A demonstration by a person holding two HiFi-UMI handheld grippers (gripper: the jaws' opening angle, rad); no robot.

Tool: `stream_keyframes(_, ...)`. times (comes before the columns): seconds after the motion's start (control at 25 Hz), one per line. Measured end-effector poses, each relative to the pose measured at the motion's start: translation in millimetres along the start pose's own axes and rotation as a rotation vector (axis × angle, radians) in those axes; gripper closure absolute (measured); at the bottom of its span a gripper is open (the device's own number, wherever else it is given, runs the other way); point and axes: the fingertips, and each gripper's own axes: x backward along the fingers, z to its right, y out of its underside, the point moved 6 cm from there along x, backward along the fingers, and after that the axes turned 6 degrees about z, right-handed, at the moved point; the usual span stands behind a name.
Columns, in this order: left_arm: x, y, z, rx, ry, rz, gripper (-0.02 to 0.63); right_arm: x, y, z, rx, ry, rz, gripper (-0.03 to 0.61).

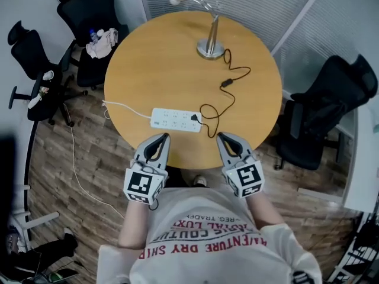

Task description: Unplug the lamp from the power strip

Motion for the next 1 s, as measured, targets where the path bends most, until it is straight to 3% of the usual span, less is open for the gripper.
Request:
stream_keyframes(0.16,-34.5,4.8,-31.9,-0.025,0.058,-0.029,0.586,-31.4,-1.1,9.9,-0.041,0.009,-0.041,0.549)
stream_keyframes(0.32,-66.6,24.1,-52.7,-0.073,0.122,-0.112,0.586,-63.4,3.9,10.7,-0.071,-0.005,-0.096,0.549)
stream_keyframes(0.48,-93.4,58.2,-63.3,-0.048,0.199,-0.192,0.586,-88.3,19.4,10.5,-0.069,-0.02,-0.163,0.548)
stream_keyframes(0.64,-117.2,111.5,-61.3,-0.015,0.28,-0.354,0.586,-105.9,35.5,9.2,-0.086,-0.072,-0.265,0.548)
stream_keyframes(0.76,-131.8,148.7,-63.9,0.067,0.281,-0.483,0.585,-118.4,40.1,7.0,-0.039,-0.08,-0.311,0.548)
stream_keyframes(0.84,-140.5,164.7,-62.8,0.071,0.3,-0.546,0.585,-126.1,44.4,5.1,0.009,-0.09,-0.354,0.545)
stream_keyframes(0.88,-144.8,171.1,-60.5,0.058,0.316,-0.575,0.584,-129.3,47.3,4.6,0.029,-0.098,-0.382,0.537)
stream_keyframes(0.96,-152.6,180.3,-54.1,0.027,0.348,-0.622,0.584,-134.4,54.7,4.1,0.06,-0.117,-0.447,0.44)
stream_keyframes(1.0,-155.4,183.2,-51.5,0.014,0.359,-0.641,0.586,-136.6,58.3,3.7,0.072,-0.127,-0.48,0.434)
